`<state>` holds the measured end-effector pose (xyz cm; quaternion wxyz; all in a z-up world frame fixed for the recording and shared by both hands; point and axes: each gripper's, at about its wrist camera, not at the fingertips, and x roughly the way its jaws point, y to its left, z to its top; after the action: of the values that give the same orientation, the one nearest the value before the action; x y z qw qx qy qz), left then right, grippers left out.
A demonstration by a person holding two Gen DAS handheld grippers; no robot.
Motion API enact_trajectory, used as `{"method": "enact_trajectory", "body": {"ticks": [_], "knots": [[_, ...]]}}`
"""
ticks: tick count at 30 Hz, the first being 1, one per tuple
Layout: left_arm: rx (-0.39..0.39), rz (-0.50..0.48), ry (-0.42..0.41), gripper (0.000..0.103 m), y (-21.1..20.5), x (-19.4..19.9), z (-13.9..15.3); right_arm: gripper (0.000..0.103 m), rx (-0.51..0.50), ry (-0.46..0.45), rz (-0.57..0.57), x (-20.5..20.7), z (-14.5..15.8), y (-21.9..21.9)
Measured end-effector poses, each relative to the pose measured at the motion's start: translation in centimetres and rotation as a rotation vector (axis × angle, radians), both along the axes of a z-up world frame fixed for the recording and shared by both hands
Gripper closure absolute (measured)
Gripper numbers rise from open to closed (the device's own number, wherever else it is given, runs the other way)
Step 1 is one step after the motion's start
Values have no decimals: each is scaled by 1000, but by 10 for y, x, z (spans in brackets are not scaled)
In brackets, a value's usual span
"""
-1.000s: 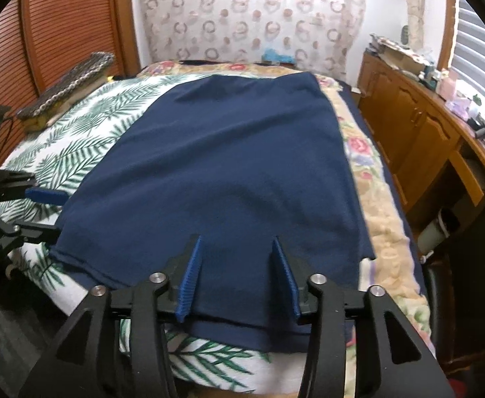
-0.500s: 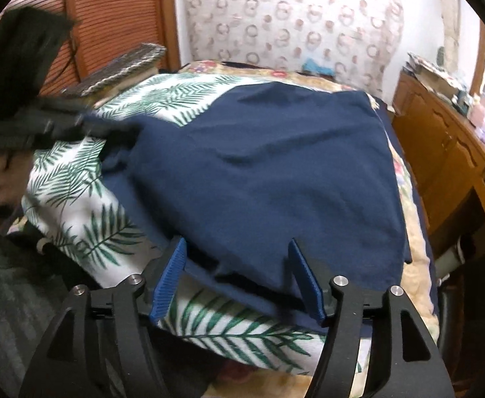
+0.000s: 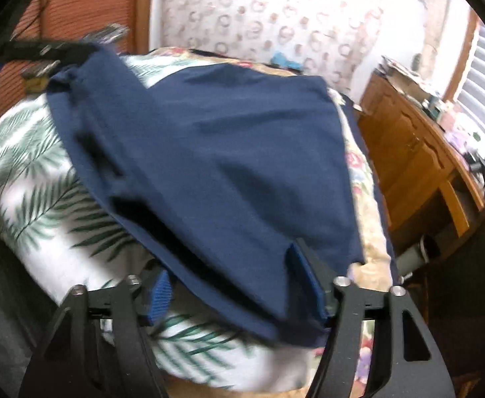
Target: Fold small clothes
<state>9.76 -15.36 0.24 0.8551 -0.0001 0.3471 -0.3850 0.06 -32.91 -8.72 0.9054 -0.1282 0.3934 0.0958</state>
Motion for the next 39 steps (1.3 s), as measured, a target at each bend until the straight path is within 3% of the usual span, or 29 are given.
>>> {"method": "enact_trajectory", "body": {"ticks": [1,3,7,14,21,22,24,26,28,34,39], "knots": [[-2,4,0,100,1,2,1,73,4,-8,4,4,4,-3],[4,27,-17,100,5,8,3,91,11,-34,17,12,15,-5],[15,82,-29,100,12,28,5,96,52,-120,22,36,49,-4],[62,168,-4,98,23,84,-4,96,55,-185,75,123,82,5],[91,199,89,95,24,129,-32,96,38,-81,112,191,57,11],[95,198,99,92,25,134,-35,96,38,-64,113,197,54,9],[104,211,92,78,26,138,-35,95,50,-25,116,209,47,5],[99,224,82,62,30,142,-31,88,49,-9,116,216,45,2],[86,221,87,58,32,144,-30,82,57,6,114,221,45,0],[109,192,110,56,29,147,-39,64,57,-6,122,240,64,-8],[130,179,130,56,22,150,-48,60,20,-31,111,256,81,-14]]}}
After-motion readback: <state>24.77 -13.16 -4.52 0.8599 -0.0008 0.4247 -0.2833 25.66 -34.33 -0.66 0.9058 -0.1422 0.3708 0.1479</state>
